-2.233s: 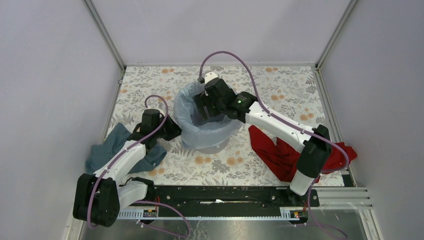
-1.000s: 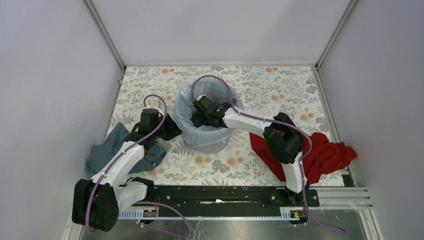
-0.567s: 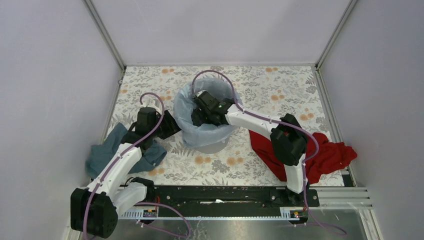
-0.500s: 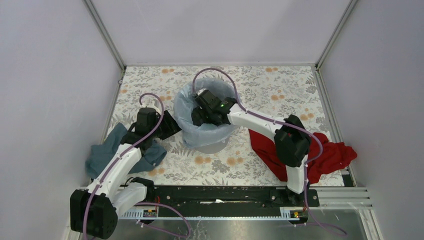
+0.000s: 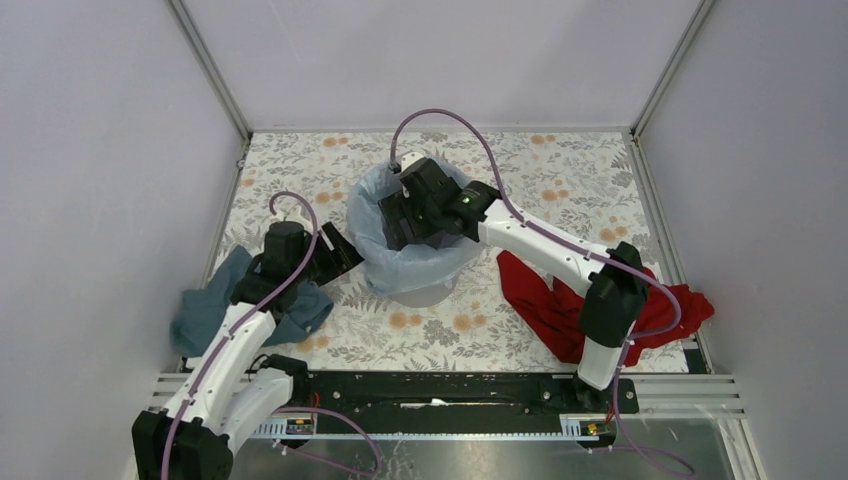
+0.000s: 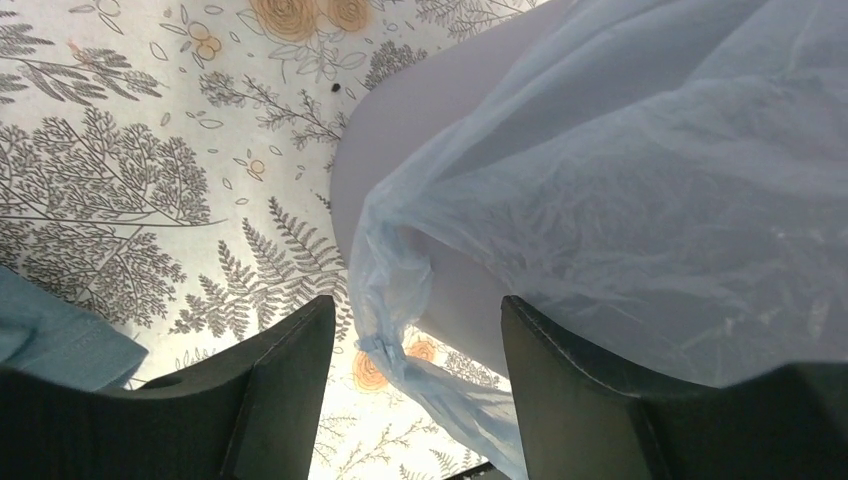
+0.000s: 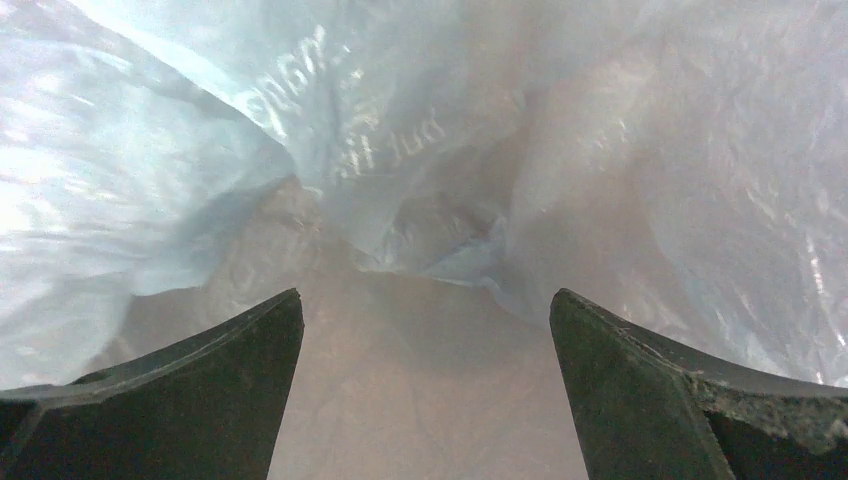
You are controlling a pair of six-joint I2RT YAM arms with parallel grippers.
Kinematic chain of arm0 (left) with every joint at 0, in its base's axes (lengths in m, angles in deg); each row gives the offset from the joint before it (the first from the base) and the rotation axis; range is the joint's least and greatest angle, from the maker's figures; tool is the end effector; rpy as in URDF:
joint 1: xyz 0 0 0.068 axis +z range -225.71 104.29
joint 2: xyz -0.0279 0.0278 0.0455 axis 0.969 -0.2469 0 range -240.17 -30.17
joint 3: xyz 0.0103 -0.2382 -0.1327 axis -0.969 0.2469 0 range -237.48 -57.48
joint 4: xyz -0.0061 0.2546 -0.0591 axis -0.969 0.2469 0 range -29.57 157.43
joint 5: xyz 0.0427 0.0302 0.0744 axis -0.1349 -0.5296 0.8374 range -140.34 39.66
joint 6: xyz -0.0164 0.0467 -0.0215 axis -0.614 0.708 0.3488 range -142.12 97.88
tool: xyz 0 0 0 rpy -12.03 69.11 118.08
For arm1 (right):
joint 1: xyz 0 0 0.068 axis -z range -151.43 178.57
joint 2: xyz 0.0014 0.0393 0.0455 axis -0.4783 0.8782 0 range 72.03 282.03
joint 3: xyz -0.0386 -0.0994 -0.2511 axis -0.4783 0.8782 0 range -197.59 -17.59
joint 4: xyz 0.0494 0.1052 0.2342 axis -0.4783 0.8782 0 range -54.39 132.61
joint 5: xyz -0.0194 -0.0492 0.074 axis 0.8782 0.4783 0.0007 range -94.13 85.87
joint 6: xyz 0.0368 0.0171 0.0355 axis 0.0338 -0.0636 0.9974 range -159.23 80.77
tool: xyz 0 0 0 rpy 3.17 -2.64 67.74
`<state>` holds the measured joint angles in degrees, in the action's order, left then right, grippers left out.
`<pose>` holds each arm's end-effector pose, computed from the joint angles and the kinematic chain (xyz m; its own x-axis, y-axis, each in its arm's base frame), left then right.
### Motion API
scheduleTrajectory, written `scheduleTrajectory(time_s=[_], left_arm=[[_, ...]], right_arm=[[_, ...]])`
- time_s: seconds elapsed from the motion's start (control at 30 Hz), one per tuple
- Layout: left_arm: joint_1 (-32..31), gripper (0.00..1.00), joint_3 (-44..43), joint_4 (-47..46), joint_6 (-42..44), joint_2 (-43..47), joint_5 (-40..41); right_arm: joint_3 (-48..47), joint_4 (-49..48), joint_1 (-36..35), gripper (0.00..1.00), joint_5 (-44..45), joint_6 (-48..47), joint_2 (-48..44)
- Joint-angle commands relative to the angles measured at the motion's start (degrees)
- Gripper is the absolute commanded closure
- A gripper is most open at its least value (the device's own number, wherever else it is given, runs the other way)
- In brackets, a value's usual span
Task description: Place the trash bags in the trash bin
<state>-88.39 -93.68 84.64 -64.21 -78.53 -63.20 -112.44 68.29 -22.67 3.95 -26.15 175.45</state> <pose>0.1781 -0.0483 0.2534 -0.6900 -0.5144 -0.5092 -0.0990 0.7639 -0.6377 0.2636 0.3201 0.3210 -0.5620 -0.3419 -0.7532 -0.5942 0.8004 0.0800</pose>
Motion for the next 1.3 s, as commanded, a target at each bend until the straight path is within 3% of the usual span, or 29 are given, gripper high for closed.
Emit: scheduleTrajectory(time_s=[0.0,0.17,0.3,0.6,0.9,1.17,1.27], left_arm=[[-0.1,0.33,0.0,0.5,-1.4,2.2,-2.9],[-0.1,0.3,0.3,2.1,-1.3,4.2,-3.9],[-0.3,0.34,1.4,1.9,-3.0,3.8,-7.2],[-4.9,0.31,8.3,-6.5,-9.1,4.0,-9.1],[-8.2,0.29,5.6,-17.9,-10.7,-6.2,-6.0],[-8.2,0.23,1.9,-19.7,-8.0,-13.5,-2.8],[-8.2,0.17,0.9,-18.6,-7.5,-12.8,-0.4]], right_arm=[[-4.5,1.6,0.3,0.0,1.3,-1.5,-2.5],[-7.4,2.7,0.3,0.0,2.2,-3.4,-3.9],[-9.0,3.3,0.3,0.0,0.2,-3.5,-6.4],[-5.7,1.0,0.3,0.0,-4.3,-3.1,-19.6],[9.2,-0.4,0.3,0.0,-6.0,-1.4,-35.8],[23.8,6.7,0.3,0.0,3.6,-0.2,-47.5],[32.6,2.3,0.3,0.0,-0.4,2.9,-50.0]])
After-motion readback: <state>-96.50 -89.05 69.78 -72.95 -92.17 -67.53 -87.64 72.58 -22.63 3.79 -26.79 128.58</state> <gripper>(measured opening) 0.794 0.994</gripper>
